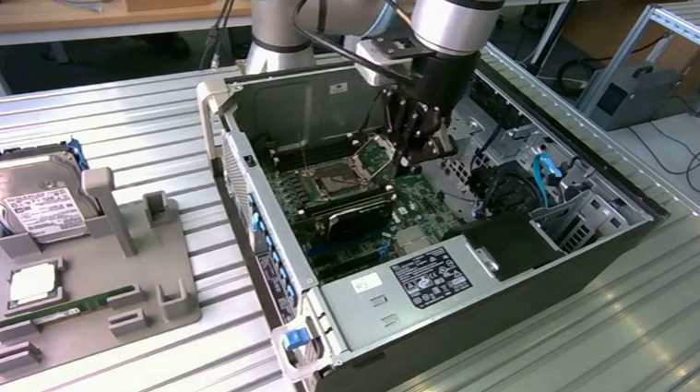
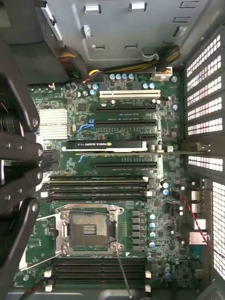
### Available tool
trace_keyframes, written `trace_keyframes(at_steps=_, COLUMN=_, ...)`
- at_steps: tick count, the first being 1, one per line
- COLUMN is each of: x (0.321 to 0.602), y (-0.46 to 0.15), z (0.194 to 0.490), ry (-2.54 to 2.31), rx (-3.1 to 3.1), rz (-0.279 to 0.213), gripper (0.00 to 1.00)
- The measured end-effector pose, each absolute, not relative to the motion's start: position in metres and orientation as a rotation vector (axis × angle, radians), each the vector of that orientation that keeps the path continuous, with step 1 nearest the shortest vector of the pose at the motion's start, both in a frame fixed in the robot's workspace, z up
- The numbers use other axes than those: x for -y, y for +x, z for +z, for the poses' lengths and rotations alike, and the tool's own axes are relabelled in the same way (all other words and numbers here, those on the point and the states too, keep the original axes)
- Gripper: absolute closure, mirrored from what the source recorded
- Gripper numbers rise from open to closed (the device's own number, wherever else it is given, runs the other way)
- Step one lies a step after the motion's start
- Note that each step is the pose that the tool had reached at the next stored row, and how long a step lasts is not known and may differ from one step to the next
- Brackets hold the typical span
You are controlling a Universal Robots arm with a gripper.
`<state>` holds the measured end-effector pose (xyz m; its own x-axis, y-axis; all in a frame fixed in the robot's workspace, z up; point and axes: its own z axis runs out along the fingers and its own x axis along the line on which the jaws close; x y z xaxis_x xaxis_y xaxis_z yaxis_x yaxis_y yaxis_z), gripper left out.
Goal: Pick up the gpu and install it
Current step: 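Press down on the gpu until it lock into place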
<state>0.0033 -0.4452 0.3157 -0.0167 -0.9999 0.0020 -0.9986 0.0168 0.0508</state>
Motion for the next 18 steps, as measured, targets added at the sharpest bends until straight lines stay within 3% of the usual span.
trace_keyframes(at_steps=18, x=0.448, y=-0.098, z=0.276, ry=2.176, rx=2.213, rz=-0.054, gripper=0.89)
